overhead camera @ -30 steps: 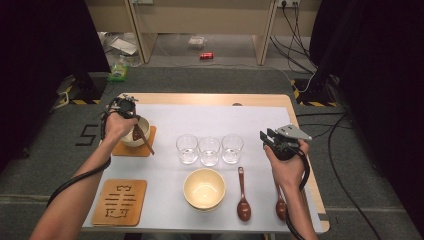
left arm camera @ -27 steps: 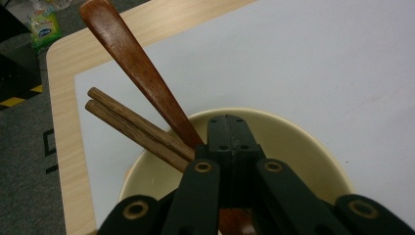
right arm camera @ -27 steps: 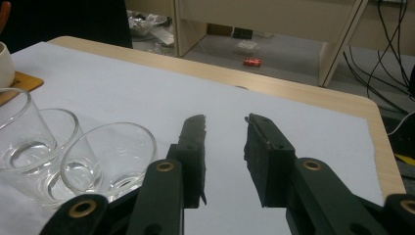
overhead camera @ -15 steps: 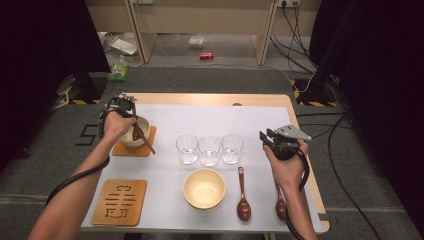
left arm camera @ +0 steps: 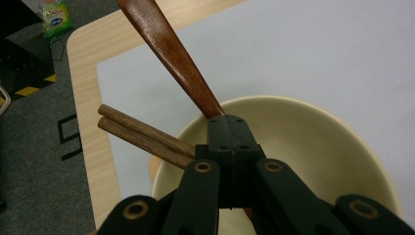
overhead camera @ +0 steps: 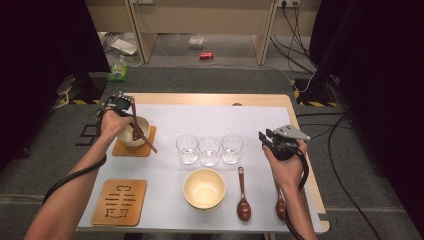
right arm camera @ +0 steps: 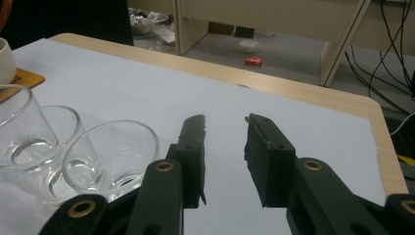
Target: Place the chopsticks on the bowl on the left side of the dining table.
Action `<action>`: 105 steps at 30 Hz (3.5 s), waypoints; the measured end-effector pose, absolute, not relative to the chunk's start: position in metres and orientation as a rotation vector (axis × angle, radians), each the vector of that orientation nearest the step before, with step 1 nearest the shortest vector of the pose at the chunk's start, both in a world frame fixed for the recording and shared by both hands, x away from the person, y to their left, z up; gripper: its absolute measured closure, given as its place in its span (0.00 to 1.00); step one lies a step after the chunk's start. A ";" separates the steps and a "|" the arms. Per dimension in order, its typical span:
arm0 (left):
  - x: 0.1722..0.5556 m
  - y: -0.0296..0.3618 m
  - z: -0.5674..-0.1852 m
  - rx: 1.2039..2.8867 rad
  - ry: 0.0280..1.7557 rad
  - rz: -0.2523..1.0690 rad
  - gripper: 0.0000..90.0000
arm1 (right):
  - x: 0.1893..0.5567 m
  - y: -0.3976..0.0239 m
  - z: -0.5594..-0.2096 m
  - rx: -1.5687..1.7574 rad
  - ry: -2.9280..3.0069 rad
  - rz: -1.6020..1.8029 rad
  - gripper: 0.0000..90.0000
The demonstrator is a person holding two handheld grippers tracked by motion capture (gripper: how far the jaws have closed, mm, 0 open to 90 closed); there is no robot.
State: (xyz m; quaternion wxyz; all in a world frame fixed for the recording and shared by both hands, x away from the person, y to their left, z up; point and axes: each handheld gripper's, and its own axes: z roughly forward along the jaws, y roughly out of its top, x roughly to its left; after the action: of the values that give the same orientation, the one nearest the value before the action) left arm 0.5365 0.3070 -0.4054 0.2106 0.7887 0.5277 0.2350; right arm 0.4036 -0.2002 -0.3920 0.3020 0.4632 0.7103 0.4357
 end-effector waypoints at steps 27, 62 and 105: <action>0.532 0.322 -0.408 2.257 1.537 0.580 1.00 | 0.404 -0.197 -0.393 1.217 1.892 1.150 0.76; 0.521 0.332 -0.413 2.302 1.575 0.481 1.00 | 0.403 -0.194 -0.394 1.211 1.901 1.146 0.76; 0.510 0.341 -0.403 2.157 1.572 0.500 0.95 | 0.403 -0.197 -0.393 1.214 1.900 1.135 0.75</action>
State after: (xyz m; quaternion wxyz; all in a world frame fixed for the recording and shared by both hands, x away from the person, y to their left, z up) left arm 0.5098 0.3412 -0.4034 0.2113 0.7763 0.5659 0.1799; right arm 0.4033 -0.1965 -0.3932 0.3038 0.4580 0.7172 0.4285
